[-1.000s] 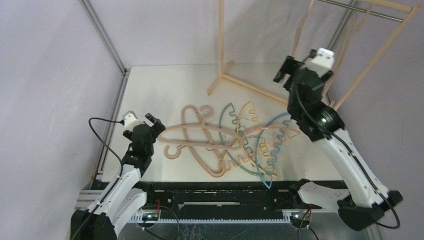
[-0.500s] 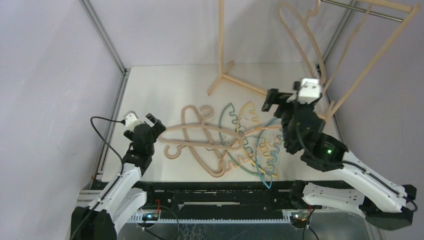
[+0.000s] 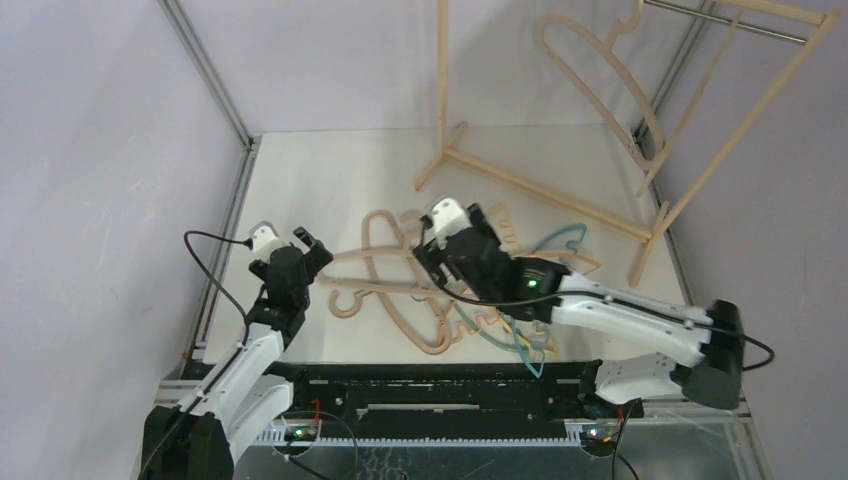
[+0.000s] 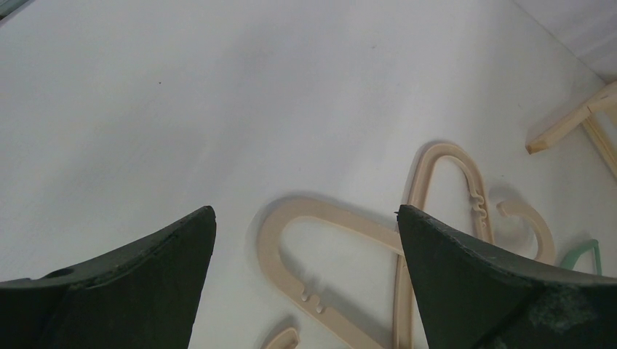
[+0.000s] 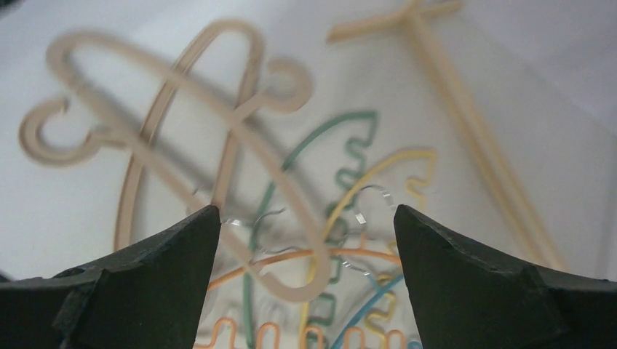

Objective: Organize the hangers

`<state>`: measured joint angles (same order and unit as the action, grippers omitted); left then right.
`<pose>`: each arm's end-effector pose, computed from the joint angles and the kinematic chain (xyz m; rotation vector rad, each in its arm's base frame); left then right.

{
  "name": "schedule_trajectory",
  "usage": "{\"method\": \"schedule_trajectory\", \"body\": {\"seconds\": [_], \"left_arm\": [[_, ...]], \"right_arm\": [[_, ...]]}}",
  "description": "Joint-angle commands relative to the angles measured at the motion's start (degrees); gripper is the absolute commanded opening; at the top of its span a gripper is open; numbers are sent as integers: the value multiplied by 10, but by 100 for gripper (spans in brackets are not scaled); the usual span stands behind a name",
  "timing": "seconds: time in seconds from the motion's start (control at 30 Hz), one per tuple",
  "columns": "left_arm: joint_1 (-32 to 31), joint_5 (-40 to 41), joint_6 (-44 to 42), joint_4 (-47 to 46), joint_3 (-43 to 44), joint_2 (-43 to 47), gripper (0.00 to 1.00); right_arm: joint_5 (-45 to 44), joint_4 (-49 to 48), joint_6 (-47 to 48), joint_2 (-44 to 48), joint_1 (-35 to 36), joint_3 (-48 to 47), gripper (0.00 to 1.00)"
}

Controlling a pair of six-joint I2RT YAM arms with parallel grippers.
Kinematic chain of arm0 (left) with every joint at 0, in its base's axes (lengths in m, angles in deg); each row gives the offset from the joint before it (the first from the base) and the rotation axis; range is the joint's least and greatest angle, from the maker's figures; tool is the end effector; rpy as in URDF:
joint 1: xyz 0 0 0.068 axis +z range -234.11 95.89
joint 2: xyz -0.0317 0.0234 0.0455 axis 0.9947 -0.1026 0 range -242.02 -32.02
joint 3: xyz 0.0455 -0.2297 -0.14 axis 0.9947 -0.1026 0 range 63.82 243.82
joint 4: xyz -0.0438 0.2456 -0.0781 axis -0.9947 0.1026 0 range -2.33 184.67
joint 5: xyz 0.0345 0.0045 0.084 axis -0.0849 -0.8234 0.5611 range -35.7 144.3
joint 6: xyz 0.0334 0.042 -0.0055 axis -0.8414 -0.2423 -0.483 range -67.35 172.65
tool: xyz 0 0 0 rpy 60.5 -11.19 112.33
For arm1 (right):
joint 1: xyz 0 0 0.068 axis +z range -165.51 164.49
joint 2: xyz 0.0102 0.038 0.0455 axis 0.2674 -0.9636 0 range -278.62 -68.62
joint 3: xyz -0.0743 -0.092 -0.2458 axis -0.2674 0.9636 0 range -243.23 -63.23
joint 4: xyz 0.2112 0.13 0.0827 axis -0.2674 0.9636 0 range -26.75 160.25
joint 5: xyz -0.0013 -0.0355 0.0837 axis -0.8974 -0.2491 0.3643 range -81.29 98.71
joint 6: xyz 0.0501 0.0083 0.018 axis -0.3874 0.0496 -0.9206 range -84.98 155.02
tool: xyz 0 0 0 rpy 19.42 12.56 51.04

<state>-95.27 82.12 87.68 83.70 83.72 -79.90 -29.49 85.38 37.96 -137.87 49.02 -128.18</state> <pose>0.1836 -0.0192 0.2044 -0.6971 1.8096 -0.0514 0.1345 0.2312 0.3564 -0.7107 1.7927 0.0372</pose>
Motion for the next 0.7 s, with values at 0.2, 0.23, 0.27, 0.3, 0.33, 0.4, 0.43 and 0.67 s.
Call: {"method": "schedule_trajectory", "body": {"seconds": [0.2, 0.23, 0.27, 0.3, 0.33, 0.4, 0.43, 0.67], "left_arm": [[4, 6, 4, -20, 8, -4, 100], [4, 6, 5, -19, 9, -5, 99], [5, 5, 5, -17, 10, -5, 99], [5, 4, 5, -16, 10, -5, 100], [5, 3, 6, -16, 10, -5, 100], [6, 3, 6, -17, 9, -4, 100], [7, 3, 6, -18, 9, -3, 100], [7, -4, 6, -21, 11, -7, 100]], "right_arm": [[173, 5, -27, -153, -27, 48, 89], [192, -3, -29, -160, -42, 58, 88], [209, -12, -29, -166, -59, 66, 87], [225, -24, -29, -170, -76, 75, 86], [233, -34, -28, -174, -91, 82, 86], [232, -52, -29, -181, -119, 88, 86], [235, -60, -29, -184, -132, 88, 86], [283, -90, -14, -224, -185, 65, 86]]}}
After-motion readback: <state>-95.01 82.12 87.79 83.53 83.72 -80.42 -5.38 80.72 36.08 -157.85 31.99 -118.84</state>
